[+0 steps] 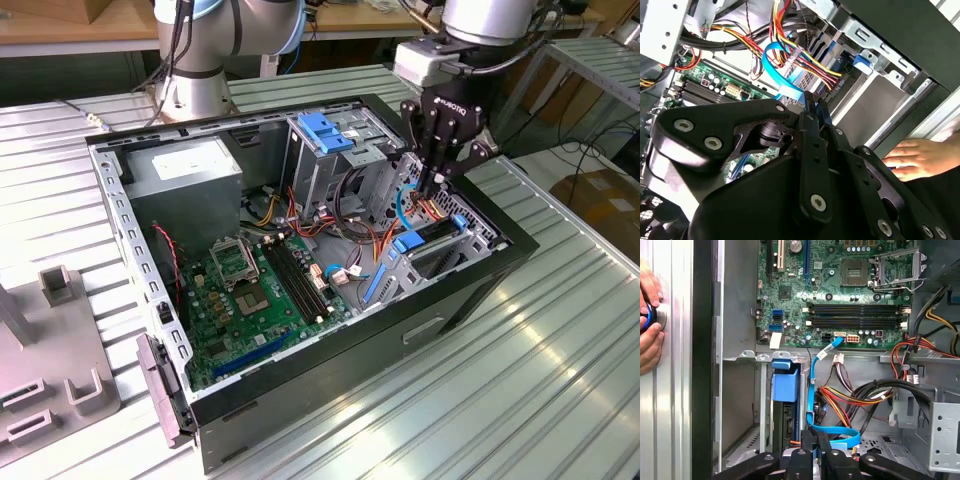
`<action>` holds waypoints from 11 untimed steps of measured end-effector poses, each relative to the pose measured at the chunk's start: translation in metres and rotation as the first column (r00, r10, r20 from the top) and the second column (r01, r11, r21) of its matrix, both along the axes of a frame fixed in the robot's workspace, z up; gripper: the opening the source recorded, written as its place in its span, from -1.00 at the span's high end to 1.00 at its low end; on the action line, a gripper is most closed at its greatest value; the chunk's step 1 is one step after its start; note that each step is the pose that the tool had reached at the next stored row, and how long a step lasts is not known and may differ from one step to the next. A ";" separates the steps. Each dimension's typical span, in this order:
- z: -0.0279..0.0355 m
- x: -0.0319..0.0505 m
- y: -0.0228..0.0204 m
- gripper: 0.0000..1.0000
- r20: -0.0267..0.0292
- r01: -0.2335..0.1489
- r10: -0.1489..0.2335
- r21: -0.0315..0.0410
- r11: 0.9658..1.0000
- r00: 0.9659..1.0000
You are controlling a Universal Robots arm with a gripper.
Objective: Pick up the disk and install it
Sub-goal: 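Insert the second disk wire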
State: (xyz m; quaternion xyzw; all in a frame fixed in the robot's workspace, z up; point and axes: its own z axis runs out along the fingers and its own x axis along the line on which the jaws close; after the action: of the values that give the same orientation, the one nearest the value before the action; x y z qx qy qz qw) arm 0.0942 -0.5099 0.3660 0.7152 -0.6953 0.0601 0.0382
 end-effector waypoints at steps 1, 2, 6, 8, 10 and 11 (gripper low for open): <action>-0.0040 -0.0051 -0.0133 0.68 0.005 0.000 0.000 0.023 1.000 1.000; -0.0040 -0.0051 -0.0133 0.68 0.005 0.000 0.000 0.023 1.000 1.000; -0.0041 -0.0052 -0.0133 0.68 0.005 0.000 0.000 0.023 1.000 1.000; -0.0041 -0.0052 -0.0133 0.68 0.005 0.000 0.000 0.023 1.000 1.000; -0.0041 -0.0052 -0.0133 0.68 0.005 0.000 0.000 0.023 1.000 1.000; -0.0043 -0.0052 -0.0136 0.68 0.007 0.000 0.000 0.024 1.000 1.000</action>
State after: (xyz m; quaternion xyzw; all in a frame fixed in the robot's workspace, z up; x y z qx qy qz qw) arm 0.0891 -0.5235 0.3616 0.7154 -0.6960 0.0544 0.0270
